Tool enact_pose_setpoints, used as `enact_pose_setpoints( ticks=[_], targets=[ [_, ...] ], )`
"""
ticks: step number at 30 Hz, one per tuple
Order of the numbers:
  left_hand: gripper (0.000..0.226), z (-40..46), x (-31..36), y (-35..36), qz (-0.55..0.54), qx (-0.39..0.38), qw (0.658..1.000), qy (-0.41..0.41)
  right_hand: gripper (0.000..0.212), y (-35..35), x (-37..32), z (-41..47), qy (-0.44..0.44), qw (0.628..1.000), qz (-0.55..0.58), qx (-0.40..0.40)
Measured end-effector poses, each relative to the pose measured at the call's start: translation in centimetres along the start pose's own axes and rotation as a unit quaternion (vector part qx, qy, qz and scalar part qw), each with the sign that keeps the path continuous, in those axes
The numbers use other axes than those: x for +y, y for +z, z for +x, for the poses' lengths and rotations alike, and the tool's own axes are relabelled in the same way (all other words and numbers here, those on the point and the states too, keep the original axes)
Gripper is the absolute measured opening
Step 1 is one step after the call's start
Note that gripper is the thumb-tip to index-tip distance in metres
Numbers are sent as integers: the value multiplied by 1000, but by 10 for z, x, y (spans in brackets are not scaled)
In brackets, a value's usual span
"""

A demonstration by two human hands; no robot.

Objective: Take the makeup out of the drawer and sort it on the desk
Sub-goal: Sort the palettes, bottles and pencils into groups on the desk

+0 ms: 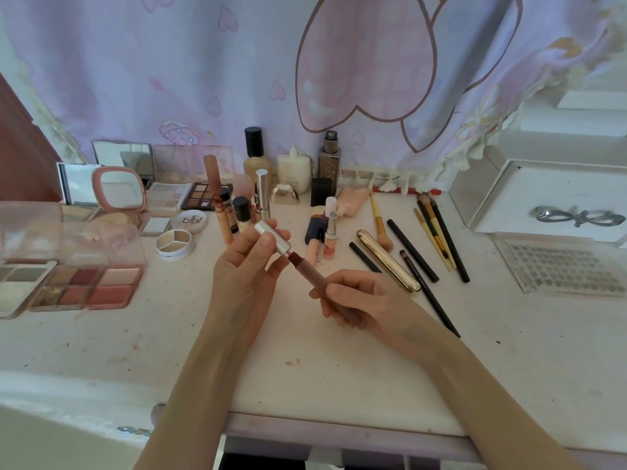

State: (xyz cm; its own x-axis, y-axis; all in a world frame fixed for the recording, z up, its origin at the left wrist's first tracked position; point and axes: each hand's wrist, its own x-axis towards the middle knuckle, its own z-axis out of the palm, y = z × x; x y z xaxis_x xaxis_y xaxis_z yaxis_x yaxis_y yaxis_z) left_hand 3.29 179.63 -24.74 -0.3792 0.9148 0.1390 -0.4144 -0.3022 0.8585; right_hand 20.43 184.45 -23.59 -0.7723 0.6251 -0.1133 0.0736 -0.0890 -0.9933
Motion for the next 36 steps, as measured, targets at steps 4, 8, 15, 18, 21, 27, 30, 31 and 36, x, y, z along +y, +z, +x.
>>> enact_pose_setpoints(
  ticks=[4, 8, 15, 18, 21, 27, 30, 31, 36],
  targets=[
    [21, -1, 2, 2, 56, -1, 998, -10, 18, 1, 0, -1, 21, 999, 26, 11],
    [31, -11, 14, -11, 133, 31, 991, -19, 22, 0, -3, 0, -1, 998, 33, 55],
    [30, -31, 27, -65, 678, 35, 727, 102, 17, 24, -26, 28, -87, 984, -115, 107],
    [63, -40, 23, -80, 743, -25, 663, 87, 15, 47, -30, 53, -144, 957, -213, 132],
    [87, -44, 21, -84, 808, -52, 587, 32, 10, 70, -26, 78, -194, 932, -266, 149],
    [90, -47, 20, -81, 828, -29, 559, 18, 8, 94, -14, 112, -189, 914, -321, 164],
    [90, -48, 19, -80, 827, -20, 561, 15, 12, 100, -13, 118, -176, 913, -326, 167],
    [90, -48, 19, -80, 828, -18, 560, 14, 13, 101, -12, 119, -175, 911, -333, 169],
    [89, -48, 18, -81, 830, -15, 557, 13, 15, 103, -6, 123, -165, 909, -336, 182]
  ],
)
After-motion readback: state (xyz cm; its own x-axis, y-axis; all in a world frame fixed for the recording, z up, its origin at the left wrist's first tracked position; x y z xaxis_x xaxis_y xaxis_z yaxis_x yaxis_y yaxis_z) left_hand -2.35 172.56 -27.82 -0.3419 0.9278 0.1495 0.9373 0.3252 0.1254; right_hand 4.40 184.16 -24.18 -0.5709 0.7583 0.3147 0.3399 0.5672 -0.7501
